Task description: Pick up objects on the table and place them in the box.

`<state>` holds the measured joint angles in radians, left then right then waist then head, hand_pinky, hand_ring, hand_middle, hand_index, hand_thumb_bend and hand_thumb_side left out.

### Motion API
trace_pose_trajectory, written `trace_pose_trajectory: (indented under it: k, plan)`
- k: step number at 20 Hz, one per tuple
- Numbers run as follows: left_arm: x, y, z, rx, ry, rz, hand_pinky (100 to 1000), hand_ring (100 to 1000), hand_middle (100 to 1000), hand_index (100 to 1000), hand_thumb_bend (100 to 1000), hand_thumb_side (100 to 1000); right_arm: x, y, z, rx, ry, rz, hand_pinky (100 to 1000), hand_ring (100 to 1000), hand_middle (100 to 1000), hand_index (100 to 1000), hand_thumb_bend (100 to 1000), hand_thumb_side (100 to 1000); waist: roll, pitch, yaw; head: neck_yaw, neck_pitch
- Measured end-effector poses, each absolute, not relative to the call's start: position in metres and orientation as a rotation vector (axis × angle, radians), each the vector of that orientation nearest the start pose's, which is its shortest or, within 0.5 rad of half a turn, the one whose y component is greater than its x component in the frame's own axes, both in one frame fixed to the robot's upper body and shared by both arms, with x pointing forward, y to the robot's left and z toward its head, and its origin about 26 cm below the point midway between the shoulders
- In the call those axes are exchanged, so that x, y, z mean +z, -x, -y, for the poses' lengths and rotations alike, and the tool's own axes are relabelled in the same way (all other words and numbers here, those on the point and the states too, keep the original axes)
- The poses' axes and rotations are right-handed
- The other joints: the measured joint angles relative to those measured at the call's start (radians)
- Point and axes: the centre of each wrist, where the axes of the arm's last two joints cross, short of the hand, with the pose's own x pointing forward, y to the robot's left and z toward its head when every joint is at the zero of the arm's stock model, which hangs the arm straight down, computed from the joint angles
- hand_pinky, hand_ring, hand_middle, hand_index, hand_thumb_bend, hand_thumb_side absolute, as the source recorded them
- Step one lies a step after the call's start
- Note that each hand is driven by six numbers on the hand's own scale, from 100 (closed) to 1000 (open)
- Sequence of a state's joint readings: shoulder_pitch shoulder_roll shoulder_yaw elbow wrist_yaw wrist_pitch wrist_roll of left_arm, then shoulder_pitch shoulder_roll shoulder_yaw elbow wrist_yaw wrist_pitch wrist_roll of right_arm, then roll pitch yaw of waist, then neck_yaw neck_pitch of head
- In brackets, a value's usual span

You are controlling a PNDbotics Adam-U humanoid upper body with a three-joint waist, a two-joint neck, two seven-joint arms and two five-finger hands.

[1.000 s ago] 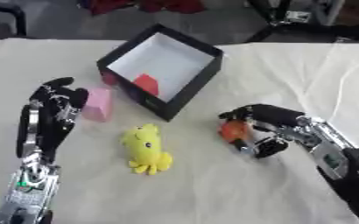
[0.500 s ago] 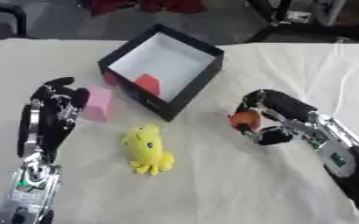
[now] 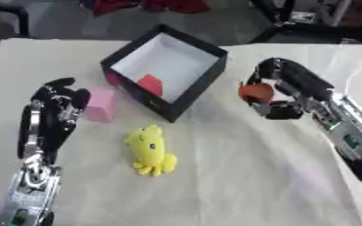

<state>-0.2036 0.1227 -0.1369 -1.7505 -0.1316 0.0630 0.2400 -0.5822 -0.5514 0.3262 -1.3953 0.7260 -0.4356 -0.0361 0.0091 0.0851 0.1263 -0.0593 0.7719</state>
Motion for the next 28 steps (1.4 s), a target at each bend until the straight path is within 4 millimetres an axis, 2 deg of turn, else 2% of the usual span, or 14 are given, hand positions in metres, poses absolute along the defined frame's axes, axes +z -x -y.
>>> trace_pose_trajectory:
  k: [4, 7, 9, 15, 22, 24, 25, 27, 28]
  plan:
    - [0.095, -0.315, -0.205, -0.129, -0.221, 1.917, 616, 407, 484, 719, 914, 691, 0.179, -0.409, 0.262, -1.986, -1.032, -2.749, 779, 589, 243, 351, 100, 100, 0.0, 0.0, 0.025, -0.014, 0.0]
    - [0.098, -0.316, -0.202, -0.142, -0.207, 1.929, 615, 406, 484, 719, 915, 691, 0.199, -0.421, 0.259, -1.961, -1.055, -2.735, 783, 589, 245, 356, 100, 100, 0.0, 0.001, 0.047, -0.033, 0.0]
    - [0.101, -0.318, -0.199, -0.15, -0.196, 1.938, 615, 406, 483, 719, 915, 691, 0.207, -0.431, 0.256, -1.95, -1.068, -2.748, 789, 589, 245, 357, 100, 151, 0.0, 0.003, 0.063, -0.049, 0.0]
    - [0.109, -0.321, -0.191, -0.175, -0.164, 1.965, 615, 405, 483, 719, 916, 691, 0.199, -0.457, 0.249, -2.0, -1.071, -2.835, 799, 596, 257, 372, 100, 252, 0.0, 0.019, 0.116, -0.086, 0.0]
    - [0.113, -0.321, -0.184, -0.196, -0.131, 1.976, 615, 405, 483, 719, 916, 691, 0.181, -0.475, 0.248, -2.078, -1.112, -2.871, 808, 614, 304, 427, 100, 253, 0.0, 0.028, 0.142, -0.116, 0.0]
    - [0.113, -0.321, -0.183, -0.202, -0.124, 1.977, 615, 405, 483, 719, 916, 692, 0.177, -0.477, 0.247, -2.083, -1.114, -2.876, 812, 629, 359, 495, 100, 247, 0.0, 0.028, 0.145, -0.12, 0.0]
    - [0.113, -0.321, -0.182, -0.203, -0.122, 1.977, 615, 405, 483, 719, 916, 692, 0.176, -0.478, 0.247, -2.082, -1.113, -2.88, 816, 647, 433, 620, 100, 224, 0.0, 0.028, 0.146, -0.121, 0.0]
    - [0.113, -0.321, -0.182, -0.203, -0.12, 1.978, 614, 405, 483, 719, 916, 692, 0.173, -0.479, 0.245, -2.077, -1.113, -2.891, 823, 677, 515, 718, 100, 225, 0.0, 0.028, 0.147, -0.123, 0.0]
    - [0.114, -0.321, -0.181, -0.202, -0.117, 1.979, 614, 405, 483, 719, 916, 692, 0.171, -0.479, 0.245, -2.076, -1.117, -2.894, 830, 709, 583, 777, 100, 214, 0.0, 0.028, 0.147, -0.124, 0.0]
